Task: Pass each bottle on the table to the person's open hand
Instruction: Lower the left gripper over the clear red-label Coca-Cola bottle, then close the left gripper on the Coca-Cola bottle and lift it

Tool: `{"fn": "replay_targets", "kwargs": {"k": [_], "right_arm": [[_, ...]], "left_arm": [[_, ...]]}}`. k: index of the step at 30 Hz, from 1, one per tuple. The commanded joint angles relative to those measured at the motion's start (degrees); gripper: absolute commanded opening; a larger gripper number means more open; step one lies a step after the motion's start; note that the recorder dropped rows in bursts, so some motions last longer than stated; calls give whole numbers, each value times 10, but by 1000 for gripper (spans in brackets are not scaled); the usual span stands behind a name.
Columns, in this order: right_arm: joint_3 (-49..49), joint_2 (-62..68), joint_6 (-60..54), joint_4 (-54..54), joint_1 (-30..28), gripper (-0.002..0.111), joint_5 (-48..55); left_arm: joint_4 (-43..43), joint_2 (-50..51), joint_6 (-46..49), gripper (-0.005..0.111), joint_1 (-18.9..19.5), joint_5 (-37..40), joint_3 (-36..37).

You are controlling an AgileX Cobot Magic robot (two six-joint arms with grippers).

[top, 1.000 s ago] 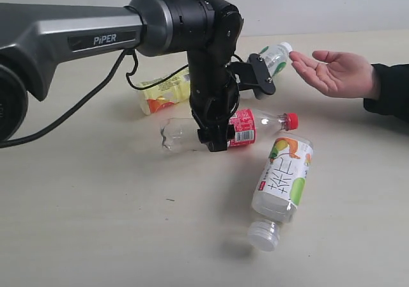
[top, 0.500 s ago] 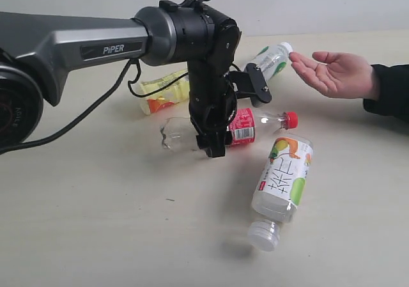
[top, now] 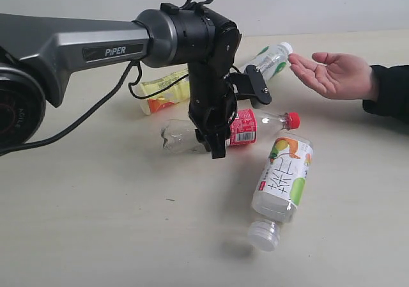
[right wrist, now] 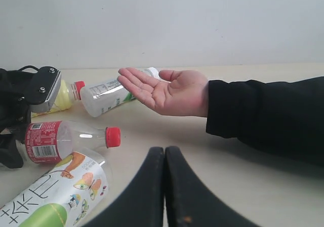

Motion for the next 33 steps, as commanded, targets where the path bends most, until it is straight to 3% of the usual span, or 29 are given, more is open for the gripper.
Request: {"fn": "replay_targets", "kwargs": {"k": [1, 8, 18, 28, 33], "right_arm": [[3, -4, 1, -2, -3, 0, -5], [3, -4, 1, -2, -3, 0, -5], [3, -4, 1, -2, -3, 0, -5], [3, -4, 1, -2, -3, 0, -5], [3, -4, 1, -2, -3, 0, -5]], "left_arm": [[13, -3, -23, 0, 1, 5, -1], [78, -20, -95, 0, 1, 22, -1], [75, -56, -143, 0, 0, 39, -1], [74, -106, -169, 0, -40, 66, -1], [74, -125, -243, 0, -66, 71, -1]]}}
